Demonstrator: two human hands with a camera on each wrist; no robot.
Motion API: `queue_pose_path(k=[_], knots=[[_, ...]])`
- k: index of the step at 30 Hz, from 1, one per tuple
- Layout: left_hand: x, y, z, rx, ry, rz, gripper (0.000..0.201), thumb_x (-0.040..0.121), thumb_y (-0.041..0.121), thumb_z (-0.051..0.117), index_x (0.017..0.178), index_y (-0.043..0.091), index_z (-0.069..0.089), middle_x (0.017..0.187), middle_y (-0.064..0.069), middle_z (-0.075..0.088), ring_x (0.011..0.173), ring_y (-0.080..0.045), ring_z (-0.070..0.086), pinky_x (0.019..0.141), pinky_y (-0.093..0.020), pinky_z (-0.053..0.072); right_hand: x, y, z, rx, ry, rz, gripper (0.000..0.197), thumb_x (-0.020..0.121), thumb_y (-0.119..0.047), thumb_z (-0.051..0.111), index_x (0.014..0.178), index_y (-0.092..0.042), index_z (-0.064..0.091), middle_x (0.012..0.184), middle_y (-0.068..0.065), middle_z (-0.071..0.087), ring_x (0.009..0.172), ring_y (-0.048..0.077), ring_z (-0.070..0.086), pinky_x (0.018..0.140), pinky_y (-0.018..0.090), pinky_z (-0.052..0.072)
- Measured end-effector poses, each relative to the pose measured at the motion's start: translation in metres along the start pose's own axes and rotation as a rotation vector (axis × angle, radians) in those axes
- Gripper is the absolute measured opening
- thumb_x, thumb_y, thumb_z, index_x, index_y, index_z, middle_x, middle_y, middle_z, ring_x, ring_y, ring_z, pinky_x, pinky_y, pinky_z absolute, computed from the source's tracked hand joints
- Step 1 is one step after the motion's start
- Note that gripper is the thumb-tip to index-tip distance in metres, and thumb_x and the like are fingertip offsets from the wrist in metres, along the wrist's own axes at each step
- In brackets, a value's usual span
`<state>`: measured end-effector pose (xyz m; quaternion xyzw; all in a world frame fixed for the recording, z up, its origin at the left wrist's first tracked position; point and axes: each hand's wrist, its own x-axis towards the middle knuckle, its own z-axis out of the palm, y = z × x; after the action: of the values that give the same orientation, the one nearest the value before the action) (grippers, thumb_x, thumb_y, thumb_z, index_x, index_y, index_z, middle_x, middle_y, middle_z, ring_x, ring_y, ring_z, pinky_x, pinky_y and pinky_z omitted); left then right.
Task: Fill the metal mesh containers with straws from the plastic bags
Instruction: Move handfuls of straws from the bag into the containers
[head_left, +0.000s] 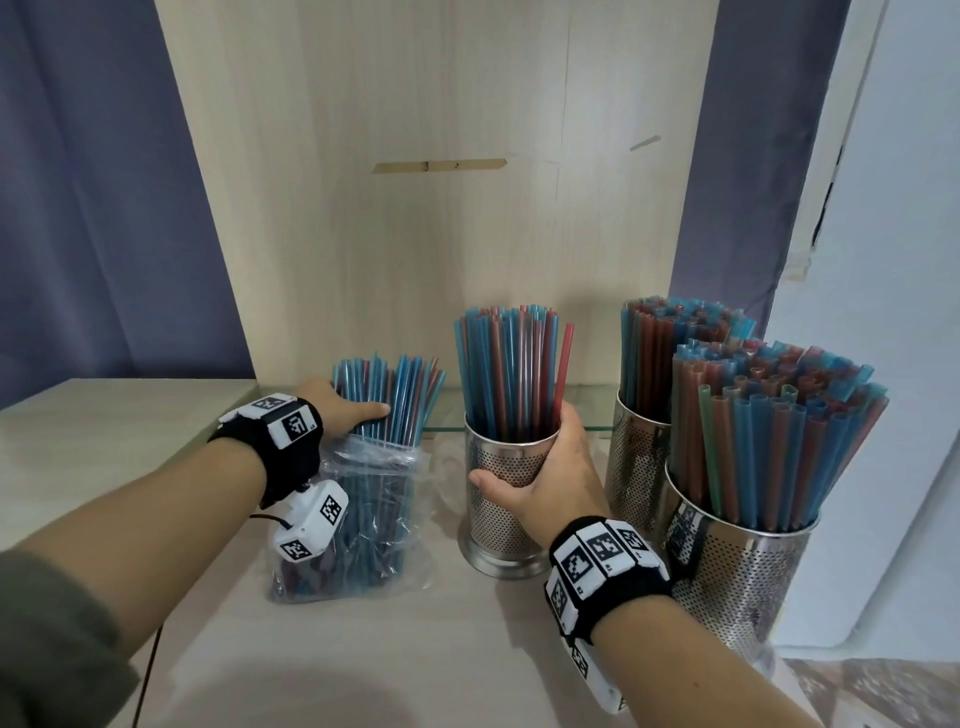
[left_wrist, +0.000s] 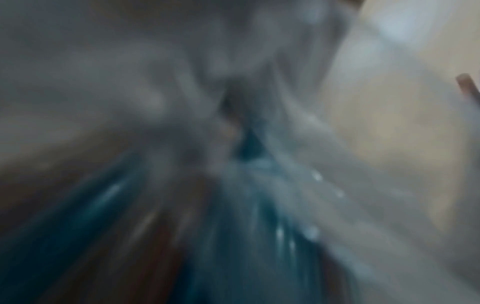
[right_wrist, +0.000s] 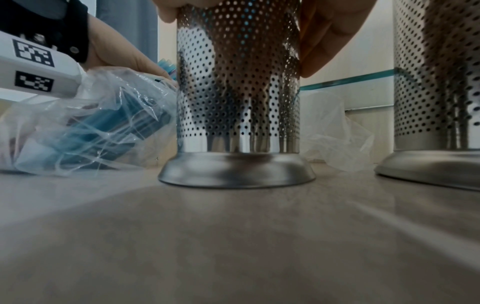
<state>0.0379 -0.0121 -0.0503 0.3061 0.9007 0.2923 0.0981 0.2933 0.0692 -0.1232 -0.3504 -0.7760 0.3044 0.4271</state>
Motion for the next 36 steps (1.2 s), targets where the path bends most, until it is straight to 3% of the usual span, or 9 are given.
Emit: queue_pose_path(k=[4,9,14,17,20,23,28,33,36], knots=[[0.004,0.003,-0.002,-0.084,0.006,-0.018,0.041,0.081,0.036,0.075,0.097,0.001,0.059,0.094,-0.016,0.059,0.075,-0.027,0.054,0.07,-0.032,0.043,0.0,-0.001,-0.001,0.005,-0.009,0.004,0.113,0.056,-0.048,0.091,0.146,-0.03,0.026,0.139,-0.012,0.046,0.127,0.005,0.045,0.105,0.023,0.039],[0.01,0.002,-0.005,-0.139,0.014,-0.032,0.034,0.08,0.026,0.074,0.094,-0.001,0.058,0.079,-0.012,0.054,0.066,-0.022,0.049,0.052,-0.029,0.035,0.0,0.0,0.001,-0.004,-0.008,0.016,0.113,0.055,-0.049,0.091,0.145,-0.03,0.025,0.138,-0.011,0.046,0.128,0.008,0.046,0.107,0.028,0.041],[0.012,0.005,-0.007,-0.173,0.044,-0.002,0.029,0.081,0.027,0.072,0.077,0.003,0.056,0.072,-0.01,0.053,0.065,-0.025,0.05,0.059,-0.029,0.037,0.0,0.0,0.0,-0.002,-0.015,0.02,0.114,0.056,-0.049,0.091,0.146,-0.029,0.024,0.139,-0.01,0.045,0.128,0.008,0.045,0.107,0.029,0.042],[0.014,0.009,-0.013,-0.2,0.066,0.018,0.021,0.078,0.017,0.07,0.066,0.006,0.056,0.061,-0.008,0.049,0.055,-0.023,0.044,0.05,-0.025,0.033,0.0,-0.001,-0.001,-0.004,-0.013,0.021,0.115,0.056,-0.049,0.091,0.147,-0.029,0.024,0.14,-0.01,0.045,0.129,0.008,0.045,0.107,0.027,0.04],[0.013,0.014,-0.021,-0.229,0.065,0.037,0.014,0.076,0.014,0.071,0.072,0.004,0.062,0.068,-0.011,0.057,0.056,-0.024,0.049,0.049,-0.024,0.038,-0.001,0.0,-0.001,0.007,-0.008,0.016,0.114,0.056,-0.047,0.091,0.147,-0.029,0.024,0.139,-0.01,0.045,0.128,0.008,0.044,0.106,0.024,0.038],[0.016,0.017,-0.029,-0.314,0.078,0.065,0.014,0.076,0.013,0.07,0.078,-0.001,0.069,0.078,-0.017,0.067,0.067,-0.029,0.06,0.067,-0.039,0.056,0.0,0.0,0.0,-0.002,-0.006,0.015,0.114,0.056,-0.048,0.091,0.147,-0.029,0.024,0.138,-0.01,0.046,0.128,0.008,0.045,0.105,0.024,0.039],[0.021,0.02,-0.035,-0.491,0.16,0.119,0.012,0.075,0.013,0.07,0.08,0.002,0.068,0.081,-0.017,0.07,0.083,-0.034,0.069,0.086,-0.049,0.057,0.0,0.001,0.001,-0.007,-0.002,0.019,0.115,0.055,-0.05,0.091,0.147,-0.03,0.024,0.139,-0.011,0.046,0.127,0.008,0.046,0.107,0.028,0.041],[0.014,0.034,-0.05,-0.578,0.313,0.208,0.01,0.08,0.013,0.065,0.07,0.01,0.063,0.084,-0.014,0.068,0.076,-0.027,0.062,0.076,-0.04,0.055,0.0,0.002,0.002,-0.003,0.003,0.024,0.117,0.053,-0.052,0.091,0.147,-0.03,0.024,0.138,-0.011,0.047,0.128,0.008,0.047,0.108,0.032,0.044],[0.012,0.04,-0.063,-0.62,0.381,0.25,0.015,0.079,0.017,0.064,0.085,0.004,0.068,0.082,-0.009,0.068,0.072,-0.023,0.06,0.065,-0.031,0.049,0.001,0.002,0.002,0.0,0.002,0.028,0.117,0.053,-0.051,0.091,0.147,-0.029,0.024,0.138,-0.011,0.048,0.128,0.009,0.047,0.108,0.031,0.043]])
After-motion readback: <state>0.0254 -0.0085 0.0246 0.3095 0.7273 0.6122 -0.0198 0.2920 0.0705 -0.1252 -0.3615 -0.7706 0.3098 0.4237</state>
